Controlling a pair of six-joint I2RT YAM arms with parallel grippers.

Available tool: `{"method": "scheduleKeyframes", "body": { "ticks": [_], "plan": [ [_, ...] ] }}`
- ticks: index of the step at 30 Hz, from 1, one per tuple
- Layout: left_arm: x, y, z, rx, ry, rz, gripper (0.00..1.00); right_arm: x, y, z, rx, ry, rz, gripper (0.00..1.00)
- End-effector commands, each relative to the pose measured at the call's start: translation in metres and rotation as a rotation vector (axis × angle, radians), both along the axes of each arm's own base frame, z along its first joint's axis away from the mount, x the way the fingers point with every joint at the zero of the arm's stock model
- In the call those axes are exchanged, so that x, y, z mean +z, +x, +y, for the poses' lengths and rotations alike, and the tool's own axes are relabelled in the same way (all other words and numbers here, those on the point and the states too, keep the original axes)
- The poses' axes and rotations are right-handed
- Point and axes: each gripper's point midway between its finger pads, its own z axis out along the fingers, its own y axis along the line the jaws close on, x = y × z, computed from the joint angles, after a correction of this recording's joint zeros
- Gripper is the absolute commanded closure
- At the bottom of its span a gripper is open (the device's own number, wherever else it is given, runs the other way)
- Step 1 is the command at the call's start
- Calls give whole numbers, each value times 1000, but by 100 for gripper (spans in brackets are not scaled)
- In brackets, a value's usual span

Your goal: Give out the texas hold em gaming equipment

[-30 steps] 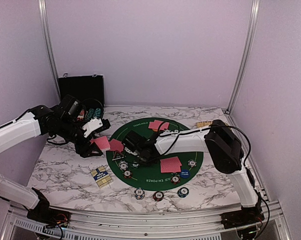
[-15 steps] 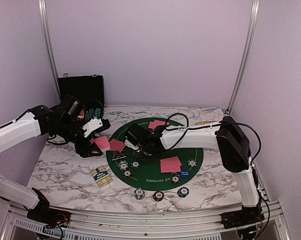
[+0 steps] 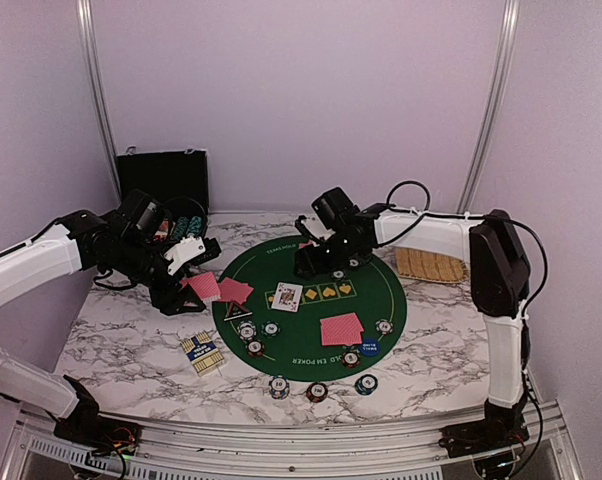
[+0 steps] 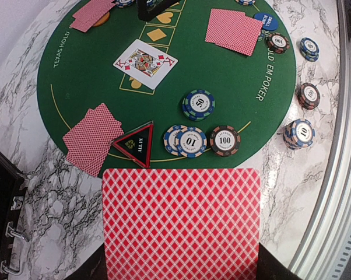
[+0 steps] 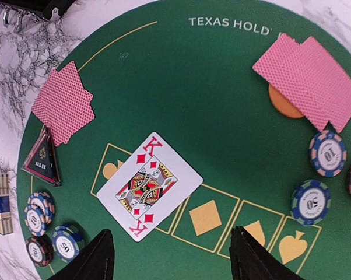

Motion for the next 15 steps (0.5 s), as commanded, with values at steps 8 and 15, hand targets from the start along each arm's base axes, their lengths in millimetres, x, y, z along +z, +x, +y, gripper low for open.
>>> {"method": "scheduleKeyframes", "body": {
  "ticks": [8,15],
  "plan": [
    [10,0,-2,-5,-30,-19,100,-21,-23,23,-42,248,274,31],
    [10,-1,-1,-7,-30,-20,100,-40,-23,22,-70,239,319,31]
  ]
}}
